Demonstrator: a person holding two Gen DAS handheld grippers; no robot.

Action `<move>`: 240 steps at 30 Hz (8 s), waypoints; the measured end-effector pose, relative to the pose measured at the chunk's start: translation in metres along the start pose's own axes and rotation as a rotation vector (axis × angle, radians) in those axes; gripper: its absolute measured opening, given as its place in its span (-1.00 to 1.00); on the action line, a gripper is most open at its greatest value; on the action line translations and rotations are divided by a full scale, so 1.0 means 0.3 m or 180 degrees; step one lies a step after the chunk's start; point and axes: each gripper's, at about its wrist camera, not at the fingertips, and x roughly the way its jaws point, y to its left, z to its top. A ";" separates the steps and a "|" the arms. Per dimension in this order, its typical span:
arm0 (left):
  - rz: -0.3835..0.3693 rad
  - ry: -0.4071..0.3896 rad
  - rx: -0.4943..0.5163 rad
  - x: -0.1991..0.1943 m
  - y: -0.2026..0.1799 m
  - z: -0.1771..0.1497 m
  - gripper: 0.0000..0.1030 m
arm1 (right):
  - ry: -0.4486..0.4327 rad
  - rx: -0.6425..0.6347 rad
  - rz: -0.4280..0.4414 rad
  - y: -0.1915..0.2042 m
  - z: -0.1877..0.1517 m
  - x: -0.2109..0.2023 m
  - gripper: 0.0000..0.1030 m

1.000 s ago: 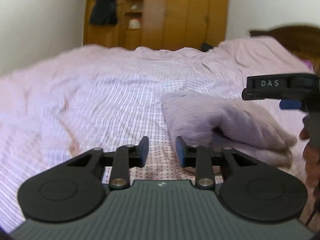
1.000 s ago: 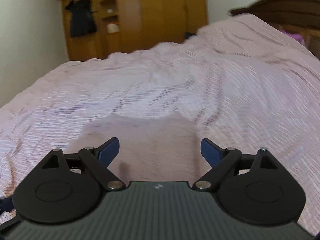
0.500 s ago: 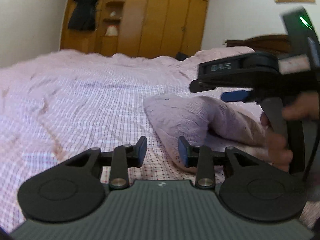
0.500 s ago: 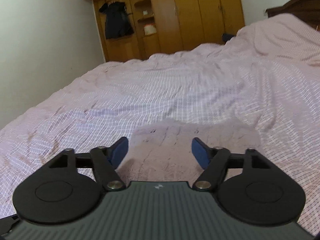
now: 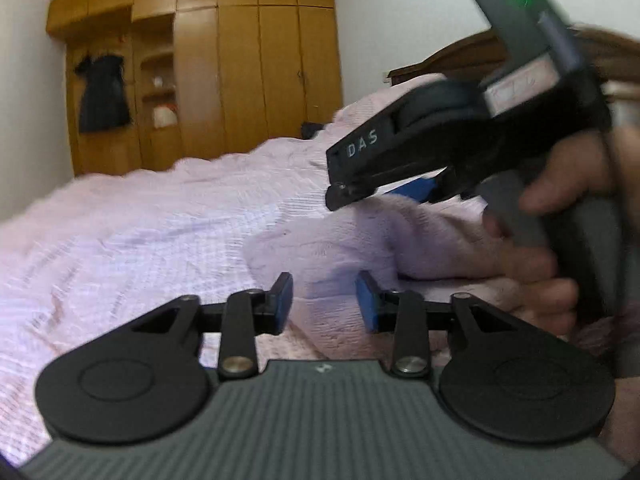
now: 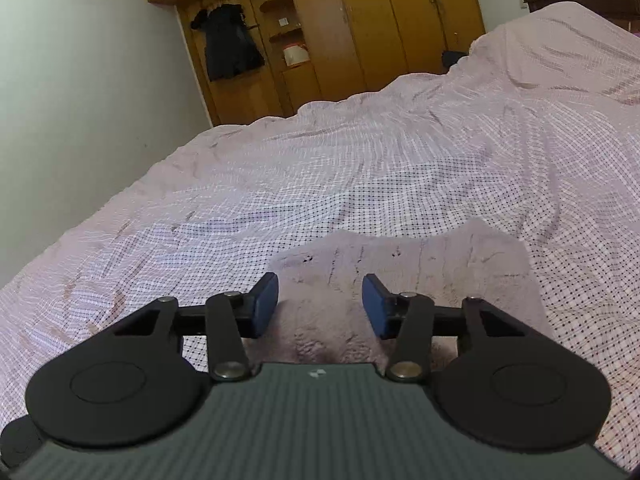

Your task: Fold small clothes

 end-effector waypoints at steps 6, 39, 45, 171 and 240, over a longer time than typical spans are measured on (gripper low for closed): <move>0.0385 0.0171 0.0294 0.042 -0.061 0.023 0.23 | 0.0120 0.0054 0.0088 -0.019 0.006 0.014 0.06; 0.0462 0.0187 -0.0425 -0.052 -0.013 -0.111 -0.79 | 0.0533 -0.1211 0.0323 0.135 -0.158 0.065 -0.15; 0.0164 0.0074 -0.0566 -0.133 0.022 -0.095 -0.95 | 0.0482 -0.1235 0.0286 0.109 -0.207 0.067 -0.16; -0.0249 0.1202 -0.2908 -0.208 0.327 -0.036 -0.08 | 0.1525 0.1721 0.1034 -0.302 -0.214 -0.092 -0.18; 0.0729 0.1093 -0.1699 -0.431 0.232 -0.180 0.68 | 0.0090 -0.0899 -0.0773 0.108 -0.676 -0.475 1.00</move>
